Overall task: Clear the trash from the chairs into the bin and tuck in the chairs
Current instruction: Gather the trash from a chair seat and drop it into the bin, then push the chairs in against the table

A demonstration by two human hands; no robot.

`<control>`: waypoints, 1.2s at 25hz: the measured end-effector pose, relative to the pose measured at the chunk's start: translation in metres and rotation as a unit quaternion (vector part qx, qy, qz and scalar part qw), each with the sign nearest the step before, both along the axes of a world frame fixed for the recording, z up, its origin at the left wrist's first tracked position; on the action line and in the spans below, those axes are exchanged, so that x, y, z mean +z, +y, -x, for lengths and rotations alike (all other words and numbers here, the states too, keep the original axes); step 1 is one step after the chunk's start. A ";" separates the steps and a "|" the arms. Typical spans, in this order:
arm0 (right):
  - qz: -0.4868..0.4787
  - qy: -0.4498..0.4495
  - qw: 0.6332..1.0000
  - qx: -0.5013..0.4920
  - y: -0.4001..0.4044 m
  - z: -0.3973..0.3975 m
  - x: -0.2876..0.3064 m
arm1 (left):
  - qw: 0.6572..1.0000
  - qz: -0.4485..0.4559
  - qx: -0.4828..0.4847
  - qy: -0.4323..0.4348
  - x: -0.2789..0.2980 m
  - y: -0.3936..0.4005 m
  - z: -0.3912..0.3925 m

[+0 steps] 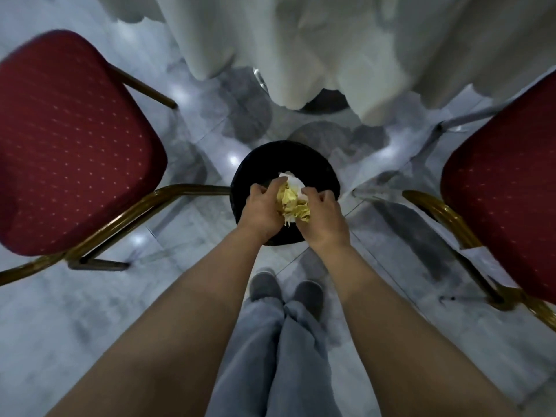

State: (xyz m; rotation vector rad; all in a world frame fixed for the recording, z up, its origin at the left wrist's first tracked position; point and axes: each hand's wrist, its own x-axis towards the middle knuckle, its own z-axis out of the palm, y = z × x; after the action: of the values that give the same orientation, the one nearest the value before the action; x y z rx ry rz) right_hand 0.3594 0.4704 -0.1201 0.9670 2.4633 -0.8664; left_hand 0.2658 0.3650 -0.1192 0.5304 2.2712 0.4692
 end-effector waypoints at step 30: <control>-0.119 0.044 0.972 0.198 -0.090 -0.047 0.269 | 0.986 0.058 -0.001 0.154 0.270 -0.153 -0.072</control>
State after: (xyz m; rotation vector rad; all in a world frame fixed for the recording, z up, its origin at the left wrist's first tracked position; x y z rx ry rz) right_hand 0.4060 0.3809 0.1487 0.4816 2.7453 -0.4977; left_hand 0.3375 0.2117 0.1509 0.5788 2.5730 0.2647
